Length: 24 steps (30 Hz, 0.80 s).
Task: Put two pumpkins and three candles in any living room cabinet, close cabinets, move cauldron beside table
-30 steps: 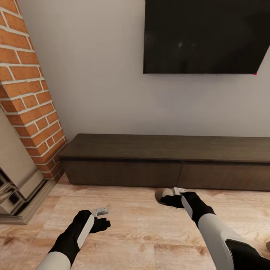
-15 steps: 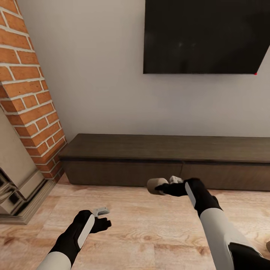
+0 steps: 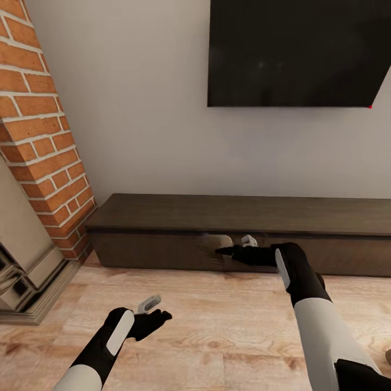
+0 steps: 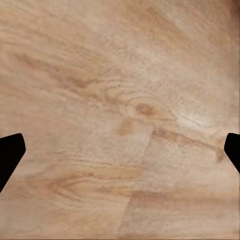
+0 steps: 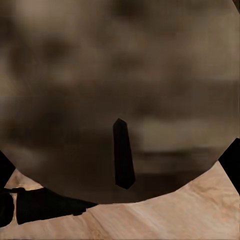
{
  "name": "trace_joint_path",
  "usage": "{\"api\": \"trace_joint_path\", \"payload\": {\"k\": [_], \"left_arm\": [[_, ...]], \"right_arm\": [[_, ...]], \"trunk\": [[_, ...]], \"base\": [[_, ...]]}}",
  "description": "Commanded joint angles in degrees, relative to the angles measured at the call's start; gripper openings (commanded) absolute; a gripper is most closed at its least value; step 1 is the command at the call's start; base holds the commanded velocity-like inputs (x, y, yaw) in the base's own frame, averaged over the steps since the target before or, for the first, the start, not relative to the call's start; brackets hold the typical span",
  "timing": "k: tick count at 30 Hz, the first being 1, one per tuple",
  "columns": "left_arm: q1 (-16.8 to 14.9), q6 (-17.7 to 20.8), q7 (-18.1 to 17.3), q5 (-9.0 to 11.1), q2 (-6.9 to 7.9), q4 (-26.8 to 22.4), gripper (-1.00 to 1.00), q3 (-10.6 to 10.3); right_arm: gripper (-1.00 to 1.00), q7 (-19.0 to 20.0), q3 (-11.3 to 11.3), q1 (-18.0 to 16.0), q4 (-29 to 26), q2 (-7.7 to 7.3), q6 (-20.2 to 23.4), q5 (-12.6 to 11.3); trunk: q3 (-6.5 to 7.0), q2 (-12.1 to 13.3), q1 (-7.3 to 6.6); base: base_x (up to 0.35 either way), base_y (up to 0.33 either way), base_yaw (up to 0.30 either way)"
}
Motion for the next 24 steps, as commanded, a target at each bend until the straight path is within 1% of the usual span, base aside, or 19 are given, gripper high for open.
{"api": "trace_joint_path", "payload": {"k": [1,2,3,5,6,8,9,10,11,12,14,17,18,19,20,21,23,24], "left_arm": [[-0.06,-1.24,-2.2,1.58,0.05,1.35,1.0,0.05],[-0.07,-1.5,-2.94,1.73,0.05,1.69,1.0,0.08],[-0.06,-2.02,-4.43,1.95,0.06,2.25,1.0,0.14],[-0.07,-3.55,-7.55,2.43,0.11,2.92,1.0,0.76],[-0.08,-5.32,-9.98,3.24,0.14,3.15,1.0,2.47],[-0.07,-6.77,-11.58,3.94,0.15,3.25,1.0,4.24],[-0.07,-8.33,-13.17,4.62,0.15,3.38,1.0,6.27],[-0.05,-12.04,-17.36,5.56,0.16,5.43,1.0,10.67],[-0.06,-14.11,-19.93,5.84,0.19,7.78,1.0,12.04],[-0.05,-14.82,-20.8,5.91,0.22,8.55,1.0,12.32],[-0.07,-17.55,-24.3,6.1,0.66,10.99,1.0,13.04],[-0.09,-19.23,-27.53,6.3,1.46,13.19,1.0,13.42],[-0.09,-19.62,-28.85,7.16,1.95,14.31,1.0,13.53],[-0.11,-19.77,-29.41,8.26,2.18,14.91,1.0,13.57],[-0.14,-19.86,-29.82,10.33,2.46,15.63,1.0,13.58],[-0.15,-19.9,-29.98,11.52,2.61,15.99,1.0,13.58],[-0.31,-19.96,-30.39,15.99,3.13,17.12,1.0,13.57],[-0.48,-19.96,-30.45,16.89,3.2,17.29,1.0,13.57]], "right_arm": [[-1.0,2.34,-0.23,0.23,-3.67,0.08,2.43,1.0],[-1.0,2.76,-0.23,0.32,-4.46,0.08,2.83,0.74],[-1.0,3.54,-0.21,0.52,-5.85,0.08,2.85,-0.06],[-1.0,4.54,-0.12,0.72,-7.88,0.03,2.85,-2.57],[-1.0,4.88,-0.03,0.79,-8.89,0.01,2.85,-4.9],[-1.0,5.01,0.17,0.82,-9.49,0.0,2.85,-6.51],[-1.0,5.09,0.54,0.84,-10.11,0.0,2.85,-8.08],[-1.0,5.19,2.47,0.86,-11.82,-0.07,2.85,-11.61],[-1.0,5.21,3.69,0.91,-13.08,-0.17,2.85,-13.42],[-1.0,5.21,3.98,0.92,-13.56,-0.19,2.85,-13.97],[-1.0,5.23,4.7,0.99,-15.38,-0.29,2.85,-16.03],[-1.0,5.23,5.12,1.57,-17.54,-0.34,2.85,-18.9],[-1.0,5.23,5.25,2.02,-18.48,-0.35,2.85,-20.41],[-1.0,5.23,5.3,2.24,-18.88,-0.35,2.85,-21.09],[-1.0,5.23,5.34,2.38,-19.16,-0.35,2.85,-21.53],[-1.0,5.23,5.35,2.43,-19.26,-0.36,2.85,-21.69],[-1.0,5.23,5.4,2.6,-19.58,-0.36,2.85,-22.05],[-1.0,5.23,5.45,2.71,-19.72,-0.36,2.85,-22.12]], "trunk": [[-0.06,-0.02,-0.01],[-0.06,-0.02,-0.01],[-0.06,-0.02,-0.01],[-0.06,-0.02,-0.01],[-0.06,-0.02,-0.01],[-0.06,-0.02,-0.01],[-0.06,-0.02,-0.01],[-0.06,-0.02,-0.01],[-0.06,-0.02,-0.01],[-0.06,-0.02,-0.01],[-0.06,-0.02,-0.01],[-0.06,-0.02,-0.01],[-0.06,-0.02,-0.01],[-0.06,-0.02,-0.01],[-0.06,-0.02,-0.01],[-0.06,-0.02,-0.01],[-0.06,-0.02,-0.01],[-0.06,-0.02,-0.01]], "base": [[0.0,0.0,0.0],[0.0,0.0,0.0],[0.0,0.0,0.0],[0.0,0.0,0.0],[0.0,0.0,0.0],[0.0,0.0,0.0],[0.0,0.0,0.0],[0.0,0.0,0.0],[0.0,0.0,0.0],[0.0,0.0,0.0],[0.0,0.0,0.0],[0.0,0.0,0.0],[0.0,0.0,0.0],[0.0,0.0,0.0],[0.0,0.0,0.0],[0.0,0.0,0.0],[0.0,0.0,0.0],[0.0,0.0,0.0]]}}
